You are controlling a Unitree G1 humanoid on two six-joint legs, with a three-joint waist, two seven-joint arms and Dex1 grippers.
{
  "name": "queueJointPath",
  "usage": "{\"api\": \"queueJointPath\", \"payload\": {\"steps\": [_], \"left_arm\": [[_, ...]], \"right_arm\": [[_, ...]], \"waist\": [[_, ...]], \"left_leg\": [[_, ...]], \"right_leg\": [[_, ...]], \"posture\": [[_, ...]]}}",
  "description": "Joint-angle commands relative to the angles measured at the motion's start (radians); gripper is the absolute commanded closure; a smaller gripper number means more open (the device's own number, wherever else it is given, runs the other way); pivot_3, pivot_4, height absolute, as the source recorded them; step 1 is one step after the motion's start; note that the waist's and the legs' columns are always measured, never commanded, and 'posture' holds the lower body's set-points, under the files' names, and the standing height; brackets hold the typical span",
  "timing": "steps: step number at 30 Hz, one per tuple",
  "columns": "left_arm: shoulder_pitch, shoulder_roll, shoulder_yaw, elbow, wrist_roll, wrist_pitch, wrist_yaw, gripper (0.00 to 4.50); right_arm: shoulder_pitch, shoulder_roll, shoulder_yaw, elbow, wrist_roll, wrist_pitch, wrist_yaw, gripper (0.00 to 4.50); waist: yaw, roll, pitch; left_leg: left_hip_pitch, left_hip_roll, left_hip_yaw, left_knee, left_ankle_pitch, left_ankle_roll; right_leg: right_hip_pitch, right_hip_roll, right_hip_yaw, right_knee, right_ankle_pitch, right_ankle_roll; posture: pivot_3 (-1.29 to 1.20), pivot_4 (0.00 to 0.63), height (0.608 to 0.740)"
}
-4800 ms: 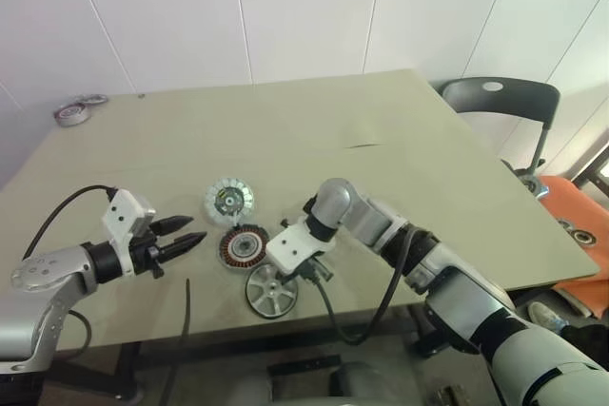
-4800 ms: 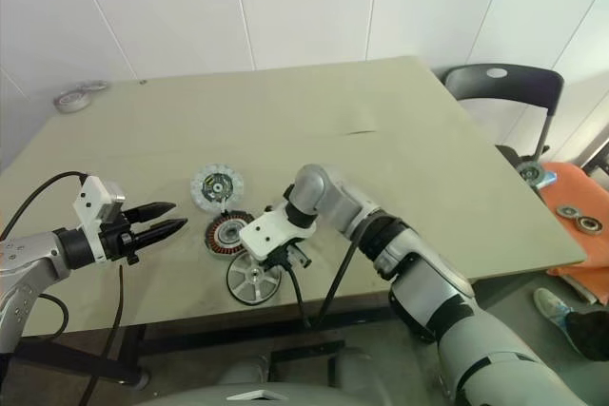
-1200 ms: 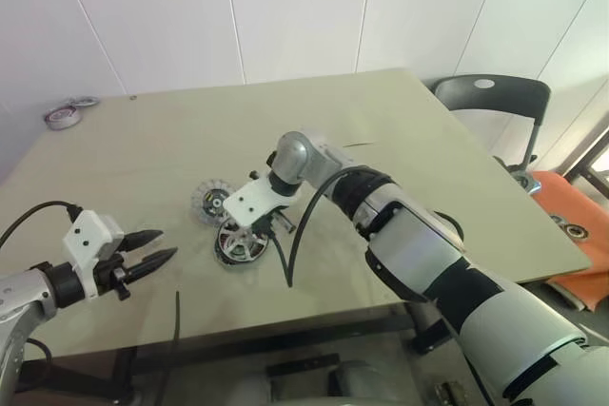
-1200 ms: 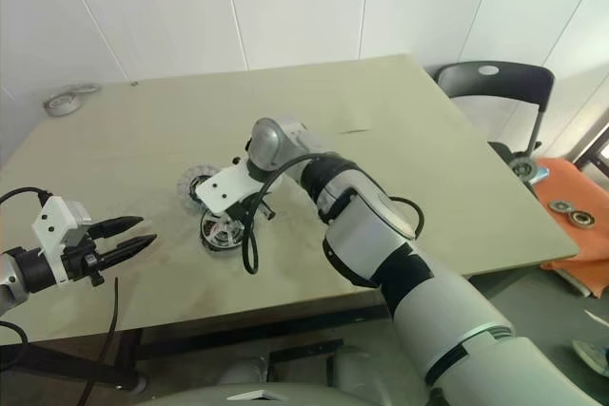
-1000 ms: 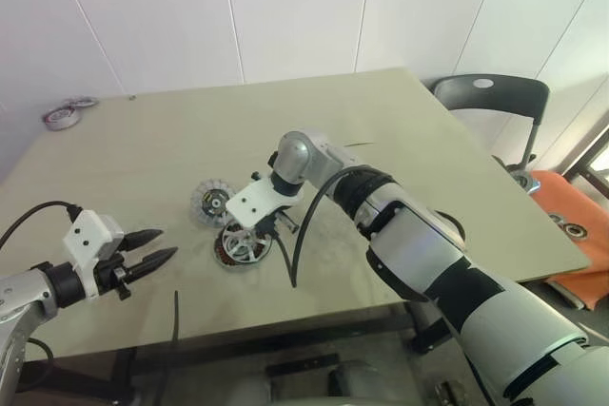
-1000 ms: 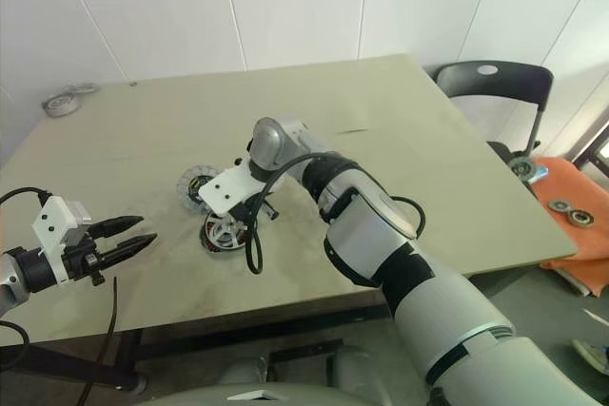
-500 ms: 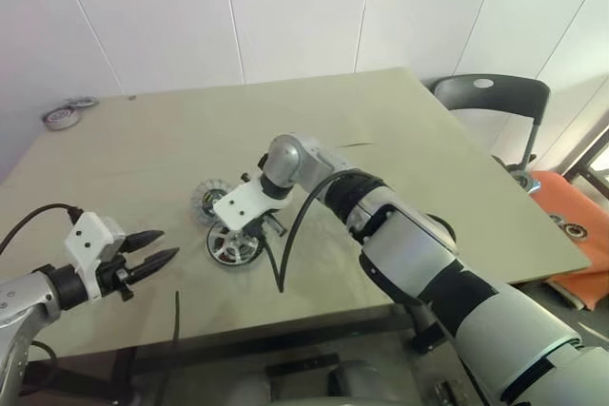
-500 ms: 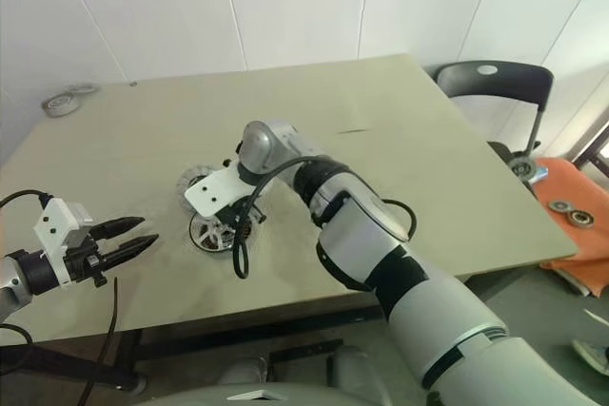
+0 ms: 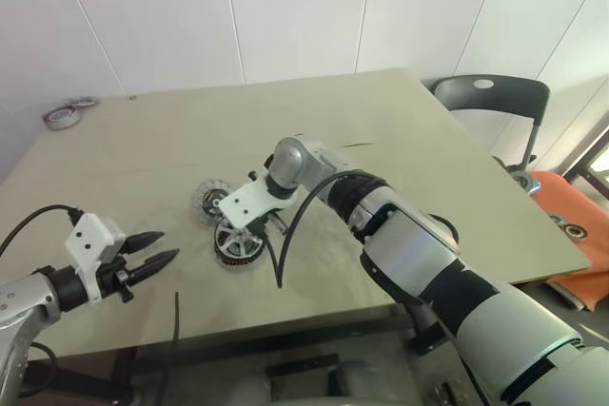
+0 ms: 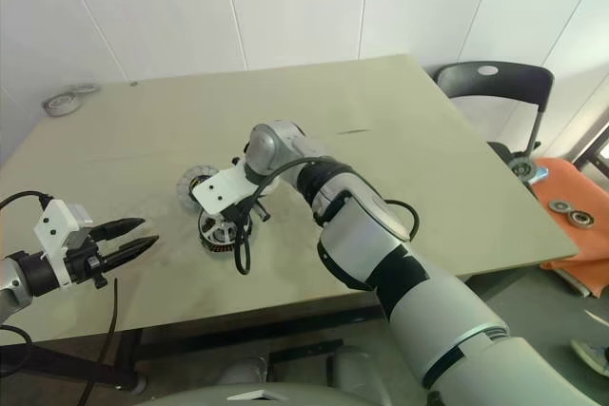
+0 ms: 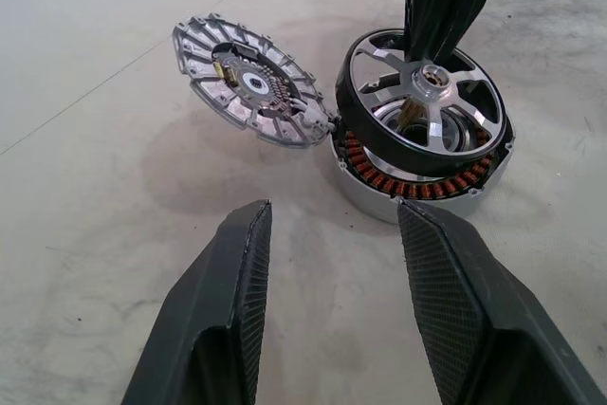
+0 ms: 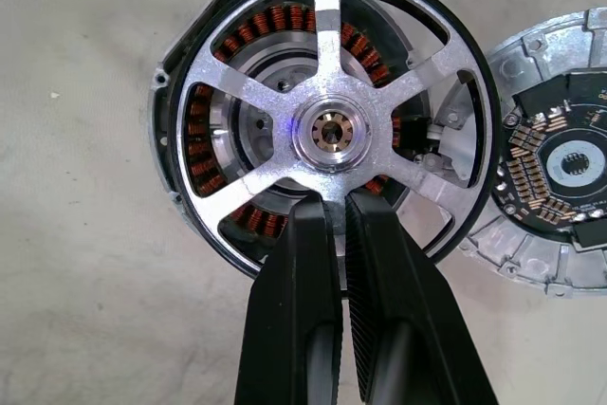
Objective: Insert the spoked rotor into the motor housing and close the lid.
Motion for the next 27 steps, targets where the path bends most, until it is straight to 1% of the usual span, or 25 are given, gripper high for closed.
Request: {"api": "queueJointPath", "payload": {"steps": [1,8,19,22,24,27], "left_arm": [[-0.017,0.004,0.011,-0.017,-0.011,-0.001,0.002,2.24],[-0.024,0.000,0.009,-0.015,-0.011,0.000,0.007,2.24],[-0.010,-0.015,0.014,-0.028,-0.010,0.001,0.019,2.24],[-0.003,-0.018,0.016,-0.035,-0.013,0.002,0.024,2.24],[0.000,-0.019,0.016,-0.038,-0.014,0.003,0.025,2.24],[0.001,-0.019,0.016,-0.037,-0.014,0.002,0.026,2.24]], "right_arm": [[-0.005,-0.011,-0.010,-0.027,0.007,-0.033,0.053,4.49],[0.001,0.005,-0.026,-0.048,0.027,-0.028,0.100,4.49],[0.003,0.039,-0.031,-0.041,0.022,-0.011,-0.005,4.49],[0.009,0.045,-0.025,-0.037,0.014,0.005,-0.035,3.63],[0.008,0.048,-0.030,-0.035,0.019,0.025,-0.031,3.00],[0.010,0.035,-0.025,-0.042,0.022,0.015,0.017,3.00]], "waist": [[0.000,0.000,0.000],[0.000,0.000,0.000],[-0.001,0.000,0.000],[0.000,0.000,0.000],[0.000,0.000,0.000],[0.000,0.000,0.000]], "left_leg": [[0.000,0.000,0.000,0.000,0.000,0.000],[0.000,0.000,0.000,0.000,0.000,0.000],[0.000,0.000,0.000,0.000,0.000,0.000],[0.000,0.000,0.000,0.000,0.000,0.000],[0.000,0.000,0.000,0.000,0.000,0.000],[0.000,0.000,0.000,0.000,0.000,0.000]], "right_leg": [[0.000,0.000,0.000,0.000,0.000,0.000],[0.000,0.000,0.000,0.000,0.000,0.000],[0.000,0.000,0.000,0.000,0.000,0.000],[0.000,0.000,0.000,0.000,0.000,0.000],[0.000,0.000,0.000,0.000,0.000,0.000],[0.000,0.000,0.000,0.000,0.000,0.000]], "posture": [[0.00,0.000,0.740],[0.00,0.000,0.740],[0.00,0.000,0.740],[0.00,0.000,0.740],[0.00,0.000,0.740],[0.00,0.000,0.740]]}}
